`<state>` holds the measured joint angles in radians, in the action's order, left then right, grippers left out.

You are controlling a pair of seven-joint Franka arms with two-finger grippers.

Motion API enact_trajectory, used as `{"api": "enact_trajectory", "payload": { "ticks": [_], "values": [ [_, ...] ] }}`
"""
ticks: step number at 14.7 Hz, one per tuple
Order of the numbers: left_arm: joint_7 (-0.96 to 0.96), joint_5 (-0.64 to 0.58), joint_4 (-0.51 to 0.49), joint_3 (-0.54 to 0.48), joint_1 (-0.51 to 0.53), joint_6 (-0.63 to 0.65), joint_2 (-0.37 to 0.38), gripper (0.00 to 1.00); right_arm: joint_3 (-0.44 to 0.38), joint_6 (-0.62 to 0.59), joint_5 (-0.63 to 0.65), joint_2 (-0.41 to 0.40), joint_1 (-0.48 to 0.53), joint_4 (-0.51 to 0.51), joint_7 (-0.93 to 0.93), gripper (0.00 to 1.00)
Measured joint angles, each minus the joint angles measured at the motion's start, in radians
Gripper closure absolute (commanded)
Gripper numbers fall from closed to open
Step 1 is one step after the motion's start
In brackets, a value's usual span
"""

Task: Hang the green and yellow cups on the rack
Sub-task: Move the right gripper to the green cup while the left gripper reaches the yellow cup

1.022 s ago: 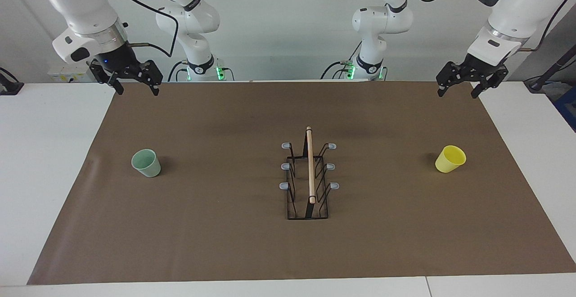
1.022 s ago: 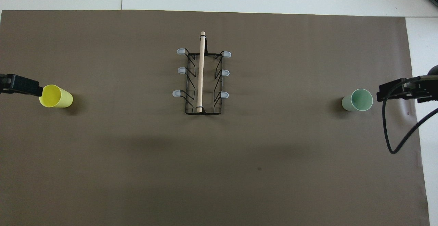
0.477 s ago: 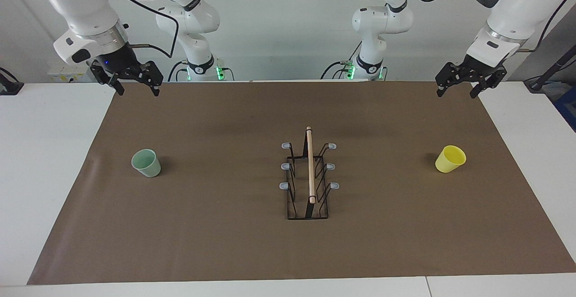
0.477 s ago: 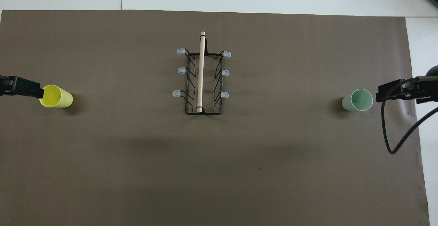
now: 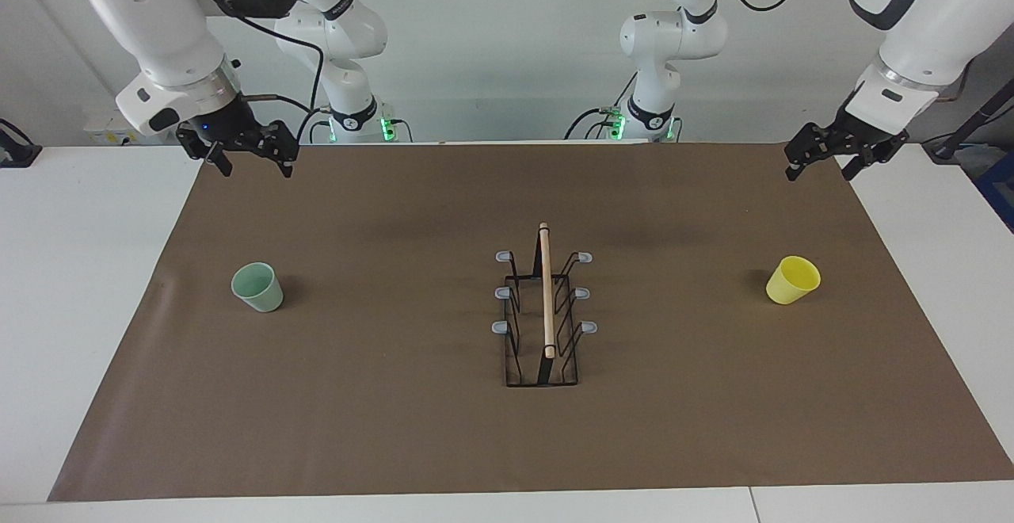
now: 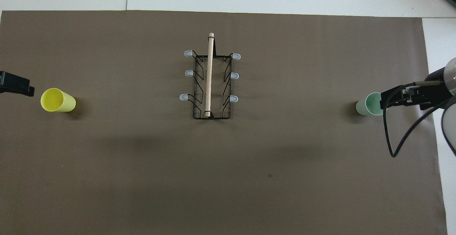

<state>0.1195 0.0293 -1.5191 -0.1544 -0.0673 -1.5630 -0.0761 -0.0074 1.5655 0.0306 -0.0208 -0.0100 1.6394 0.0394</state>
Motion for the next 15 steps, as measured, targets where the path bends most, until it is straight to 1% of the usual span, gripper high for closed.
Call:
{"api": "enact_trajectory", "payload": {
  "ticks": [4, 7, 9, 13, 15],
  "values": [
    [0.000, 0.109, 0.137, -0.145, 0.001, 0.001, -0.145, 0.00, 0.003, 0.093, 0.113, -0.130, -0.016, 0.016, -0.132, 0.00],
    [-0.020, 0.156, 0.190, -0.213, 0.002, -0.009, -0.229, 0.00, 0.006, 0.134, 0.227, -0.213, -0.056, 0.021, -0.271, 0.00],
    [-0.067, 0.195, 0.195, -0.252, 0.002, -0.016, -0.261, 0.00, 0.007, 0.160, 0.335, -0.228, -0.082, 0.056, -0.385, 0.00],
    [-0.182, 0.304, 0.193, -0.352, 0.009, -0.018, -0.333, 0.00, 0.010, 0.237, 0.552, -0.230, -0.148, 0.182, -0.573, 0.00],
    [-0.259, 0.360, 0.173, -0.379, 0.014, -0.040, -0.375, 0.00, 0.011, 0.259, 0.664, -0.229, -0.183, 0.229, -0.654, 0.00]
  ]
}}
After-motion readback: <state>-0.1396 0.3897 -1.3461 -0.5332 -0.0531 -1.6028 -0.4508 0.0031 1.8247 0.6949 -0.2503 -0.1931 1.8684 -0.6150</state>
